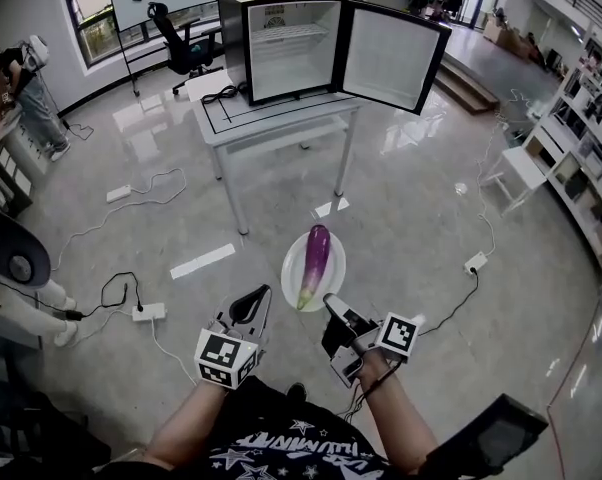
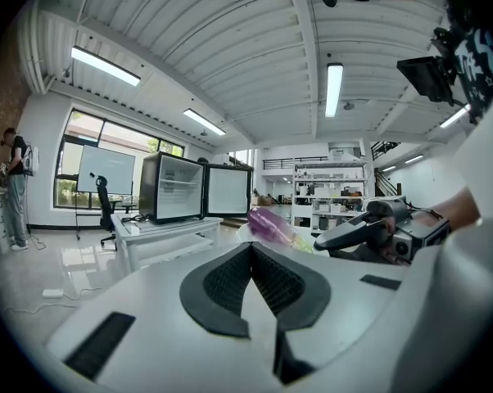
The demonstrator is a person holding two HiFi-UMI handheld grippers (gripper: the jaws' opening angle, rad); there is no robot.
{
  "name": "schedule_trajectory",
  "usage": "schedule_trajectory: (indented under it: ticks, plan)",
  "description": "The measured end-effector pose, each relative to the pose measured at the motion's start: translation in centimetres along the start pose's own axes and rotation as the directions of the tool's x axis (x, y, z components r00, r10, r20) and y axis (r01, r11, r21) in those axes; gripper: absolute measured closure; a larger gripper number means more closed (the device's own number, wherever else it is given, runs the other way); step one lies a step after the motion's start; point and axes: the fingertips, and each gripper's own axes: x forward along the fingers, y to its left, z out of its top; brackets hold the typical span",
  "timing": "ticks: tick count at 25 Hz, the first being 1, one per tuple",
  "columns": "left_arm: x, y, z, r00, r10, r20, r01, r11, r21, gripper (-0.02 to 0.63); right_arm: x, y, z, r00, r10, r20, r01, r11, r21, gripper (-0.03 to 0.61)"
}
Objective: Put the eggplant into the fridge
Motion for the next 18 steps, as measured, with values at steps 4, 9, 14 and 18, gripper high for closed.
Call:
schedule_trajectory:
  ticks: [4, 9, 14, 18]
  plan:
    - [0.8, -0.1, -0.7, 1.0, 0.013, -0.022, -0.013, 1.0, 0.007, 0.604, -0.7, -0.9, 1.1, 1.0, -0.006, 0.015, 0.006, 1.0, 0.019, 0.557]
    - [1.9, 0.3, -0.7, 1.0, 0.019, -0.017, -0.019, 1.0, 0.023, 0.604, -0.6, -2.3, 2.2, 0.999, -0.025, 0.026, 0.023, 0.999, 0.049, 0.557]
    - [4.0, 1.4, -0.4, 1.0, 0.003, -0.006, -0.003, 1.0, 0.031, 0.604, 0.3, -3.1, 3.7, 0.998, -0.026, 0.049, 0.023, 0.998, 0.063, 0.557]
    - [6.4, 2.6, -0.1, 1.0, -0.017, 0.002, 0.017, 0.999, 0.027, 0.604, 1.8, -3.6, 5.5, 0.997, -0.035, 0.065, 0.031, 0.997, 0.066, 0.557]
